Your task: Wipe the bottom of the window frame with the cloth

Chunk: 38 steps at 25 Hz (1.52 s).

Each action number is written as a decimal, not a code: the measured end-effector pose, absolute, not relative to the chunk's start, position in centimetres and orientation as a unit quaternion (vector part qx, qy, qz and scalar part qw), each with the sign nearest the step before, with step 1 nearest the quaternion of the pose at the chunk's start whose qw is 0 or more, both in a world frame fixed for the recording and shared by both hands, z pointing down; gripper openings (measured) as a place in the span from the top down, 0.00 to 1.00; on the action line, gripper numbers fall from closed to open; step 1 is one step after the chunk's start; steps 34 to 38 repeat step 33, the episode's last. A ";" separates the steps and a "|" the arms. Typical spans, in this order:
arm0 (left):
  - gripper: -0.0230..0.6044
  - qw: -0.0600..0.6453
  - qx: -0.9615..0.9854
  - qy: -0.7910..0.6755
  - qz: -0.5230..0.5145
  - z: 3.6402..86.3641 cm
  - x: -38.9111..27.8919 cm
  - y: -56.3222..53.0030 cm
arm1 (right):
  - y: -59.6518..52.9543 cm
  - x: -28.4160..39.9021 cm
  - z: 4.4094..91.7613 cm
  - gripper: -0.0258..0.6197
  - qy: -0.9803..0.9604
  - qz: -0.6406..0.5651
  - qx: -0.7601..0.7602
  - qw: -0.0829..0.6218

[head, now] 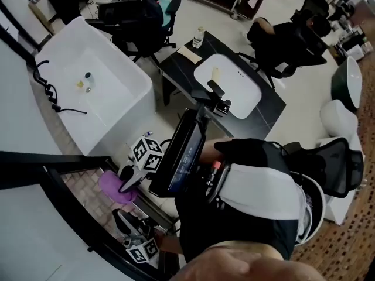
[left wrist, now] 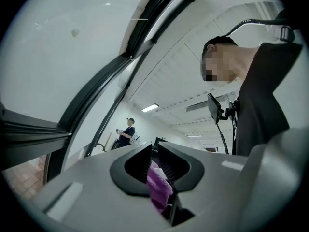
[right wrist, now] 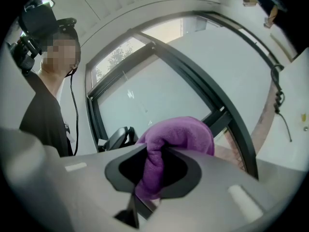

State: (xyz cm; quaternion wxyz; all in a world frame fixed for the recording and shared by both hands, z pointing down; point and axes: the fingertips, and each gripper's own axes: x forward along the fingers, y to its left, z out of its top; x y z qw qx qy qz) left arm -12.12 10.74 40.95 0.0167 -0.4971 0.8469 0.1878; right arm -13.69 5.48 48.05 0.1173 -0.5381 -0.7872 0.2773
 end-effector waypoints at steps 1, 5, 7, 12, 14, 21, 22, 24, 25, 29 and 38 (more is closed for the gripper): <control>0.90 0.011 -0.502 0.844 0.188 40.9 -12.5 9.4 | 4.1 -14.1 47.7 0.86 -0.795 0.280 -0.528 0.108; 0.90 0.001 -0.545 0.816 0.192 40.9 -13.8 3.3 | -2.5 -15.2 46.8 0.86 -0.827 0.277 -0.485 0.073; 0.90 -0.008 -0.566 0.804 0.184 41.1 -14.3 0.1 | -6.0 -15.3 46.9 0.86 -0.841 0.280 -0.459 0.059; 0.90 -0.030 -0.604 0.778 0.170 41.5 -14.5 -6.6 | -13.1 -15.1 47.7 0.86 -0.860 0.299 -0.412 0.033; 0.90 -0.033 -0.617 0.768 0.169 41.6 -14.4 -8.9 | -15.4 -14.9 47.7 0.86 -0.866 0.300 -0.400 0.023; 0.90 -0.036 -0.652 0.743 0.146 41.3 -13.7 -14.7 | -20.7 -14.2 46.8 0.86 -0.874 0.305 -0.378 -0.015; 0.90 -0.036 -0.652 0.743 0.143 41.2 -13.7 -15.1 | -21.1 -14.3 46.7 0.86 -0.874 0.306 -0.377 -0.019; 0.90 -0.030 -0.652 0.745 0.137 41.1 -13.8 -15.3 | -21.5 -14.5 46.6 0.86 -0.872 0.309 -0.379 -0.023; 0.90 -0.029 -0.651 0.747 0.135 41.1 -13.9 -15.2 | -21.4 -14.6 46.5 0.86 -0.870 0.310 -0.382 -0.024; 0.90 -0.032 -0.637 0.758 0.132 41.2 -14.3 -14.7 | -20.8 -15.2 46.1 0.86 -0.863 0.312 -0.397 -0.023; 0.90 -0.037 -0.641 0.755 0.134 41.5 -15.5 -15.1 | -21.3 -16.1 46.2 0.86 -0.864 0.311 -0.396 -0.022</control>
